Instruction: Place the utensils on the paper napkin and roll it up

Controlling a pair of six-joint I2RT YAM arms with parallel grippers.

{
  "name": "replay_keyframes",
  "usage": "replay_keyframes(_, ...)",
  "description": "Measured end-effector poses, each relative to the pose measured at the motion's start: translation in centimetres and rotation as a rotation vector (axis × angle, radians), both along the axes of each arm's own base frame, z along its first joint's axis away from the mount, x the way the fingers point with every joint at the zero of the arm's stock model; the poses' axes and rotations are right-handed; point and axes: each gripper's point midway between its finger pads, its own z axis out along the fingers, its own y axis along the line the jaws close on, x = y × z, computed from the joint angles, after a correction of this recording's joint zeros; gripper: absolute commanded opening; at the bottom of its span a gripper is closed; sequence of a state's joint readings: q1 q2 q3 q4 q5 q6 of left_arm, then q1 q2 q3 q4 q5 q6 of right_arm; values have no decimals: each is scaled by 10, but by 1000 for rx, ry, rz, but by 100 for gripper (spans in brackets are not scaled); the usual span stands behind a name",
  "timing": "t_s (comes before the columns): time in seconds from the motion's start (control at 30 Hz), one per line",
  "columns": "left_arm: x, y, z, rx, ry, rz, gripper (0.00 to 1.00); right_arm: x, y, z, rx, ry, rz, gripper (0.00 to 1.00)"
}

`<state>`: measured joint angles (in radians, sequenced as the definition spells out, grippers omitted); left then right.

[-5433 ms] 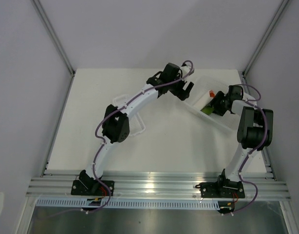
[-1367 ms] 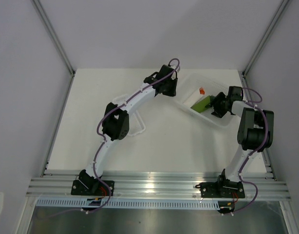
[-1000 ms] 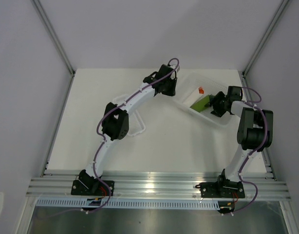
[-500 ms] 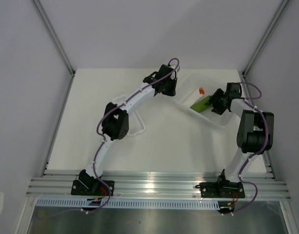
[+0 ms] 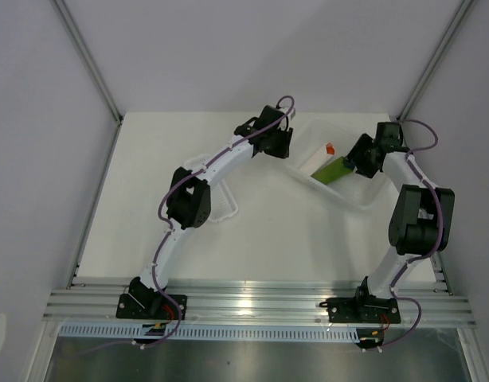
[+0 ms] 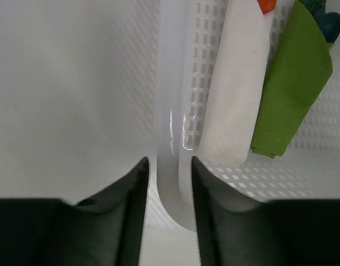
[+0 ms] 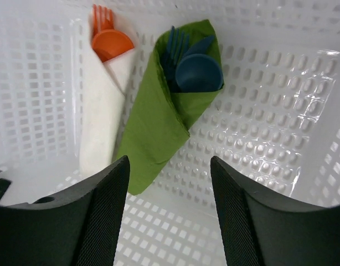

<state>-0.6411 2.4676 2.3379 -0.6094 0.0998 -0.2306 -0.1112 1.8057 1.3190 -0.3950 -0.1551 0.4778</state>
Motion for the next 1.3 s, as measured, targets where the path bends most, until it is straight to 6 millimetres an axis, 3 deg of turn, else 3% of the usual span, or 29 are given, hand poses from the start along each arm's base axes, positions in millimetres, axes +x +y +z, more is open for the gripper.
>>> replay_keyframes(0.03, -1, 0, 0, 1, -1, -8, 53, -1, -1, 7, -9, -13, 5, 64)
replay_keyframes(0.2, -7, -8, 1, -14, 3, -66, 66, 0, -6, 55, -69, -128, 37, 66)
replay_keyframes(0.3, -11, -12, 2, -27, 5, -106, 80, 8, -10, 89, -106, -206, 54, 67)
replay_keyframes(0.4, -12, -14, 3, -23, -10, -132, 99, 10, -16, 118, -131, -273, 61, 69)
replay_keyframes(0.5, -10, -13, 8, -9, -37, -152, 100, 5, -32, 133, -151, -302, 43, 81)
replay_keyframes(0.63, -3, -4, 30, 27, -118, -158, 99, -5, -61, 142, -188, -294, -7, 82)
replay_keyframes(0.67, -1, 0, 41, 32, -143, -159, 100, -7, -69, 142, -196, -290, -21, 97)
replay_keyframes(0.7, 1, 4, 52, 39, -169, -158, 99, -9, -77, 142, -205, -283, -41, 99)
replay_keyframes(0.77, 5, 22, 98, 30, -246, -133, 99, -19, -101, 140, -231, -247, -88, 99)
replay_keyframes(0.87, 2, 71, 137, 38, -272, -61, 99, -28, -121, 146, -230, -227, -132, 100)
replay_keyframes(0.93, -1, 120, 161, 55, -292, 3, 100, -31, -138, 156, -222, -236, -168, 99)
replay_keyframes(1.07, -6, 246, 205, 122, -362, 197, 99, -34, -172, 166, -209, -238, -250, 99)
replay_keyframes(1.1, -9, 273, 209, 147, -369, 243, 99, -35, -178, 163, -209, -224, -266, 99)
replay_keyframes(1.17, -22, 308, 207, 193, -365, 298, 99, -33, -182, 156, -199, -199, -280, 100)
replay_keyframes(1.2, -30, 318, 202, 210, -360, 309, 99, -32, -182, 151, -192, -185, -279, 100)
replay_keyframes(1.3, -64, 330, 161, 260, -269, 292, 100, -30, -178, 137, -173, -144, -271, 99)
